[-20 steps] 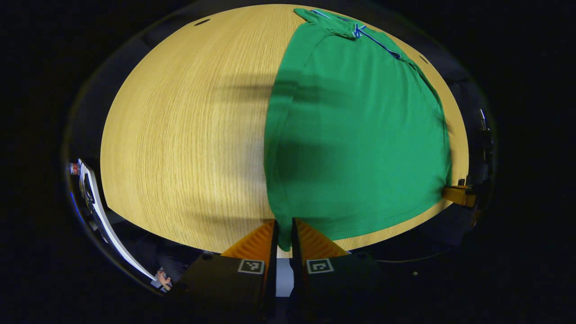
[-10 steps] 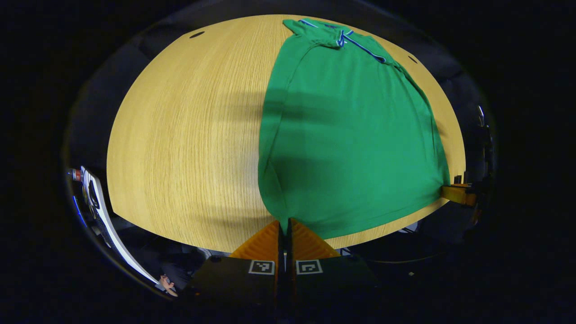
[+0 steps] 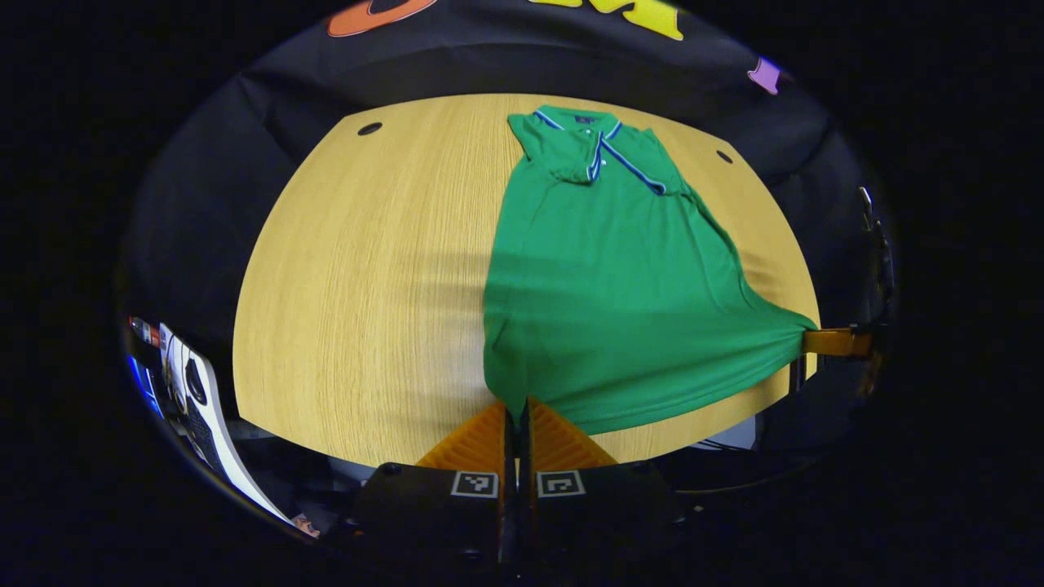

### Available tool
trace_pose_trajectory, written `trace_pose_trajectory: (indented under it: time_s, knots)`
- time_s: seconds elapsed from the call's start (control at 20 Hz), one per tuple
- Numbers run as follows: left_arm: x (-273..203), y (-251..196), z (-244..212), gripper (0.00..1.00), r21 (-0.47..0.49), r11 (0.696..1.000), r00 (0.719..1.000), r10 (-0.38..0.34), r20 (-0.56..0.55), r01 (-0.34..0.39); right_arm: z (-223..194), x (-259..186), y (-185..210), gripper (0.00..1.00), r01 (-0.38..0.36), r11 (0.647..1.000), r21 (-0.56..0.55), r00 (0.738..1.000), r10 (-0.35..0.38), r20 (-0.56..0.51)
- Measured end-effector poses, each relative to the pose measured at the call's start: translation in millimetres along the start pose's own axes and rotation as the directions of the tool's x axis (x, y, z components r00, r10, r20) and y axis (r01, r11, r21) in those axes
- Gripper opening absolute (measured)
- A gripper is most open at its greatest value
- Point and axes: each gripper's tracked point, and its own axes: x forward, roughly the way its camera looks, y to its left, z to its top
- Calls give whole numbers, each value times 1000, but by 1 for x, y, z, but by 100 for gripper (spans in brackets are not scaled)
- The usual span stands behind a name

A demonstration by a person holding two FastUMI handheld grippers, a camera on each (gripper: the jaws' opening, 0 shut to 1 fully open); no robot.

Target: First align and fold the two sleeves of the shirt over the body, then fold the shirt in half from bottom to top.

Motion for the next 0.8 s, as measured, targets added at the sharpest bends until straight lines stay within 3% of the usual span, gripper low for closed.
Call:
trace_pose_trajectory:
  time_s: [0.4, 0.8]
  knots:
    - [-25, -1, 145, 3, 70, 997, 978, 15, 207, -30, 137, -43, 20, 5, -18, 998, -53, 984, 27, 176]
    - [22, -2, 263, 3, 57, 997, 953, 30, 301, -50, 260, -7, 26, 5, 3, 999, -51, 959, 12, 284]
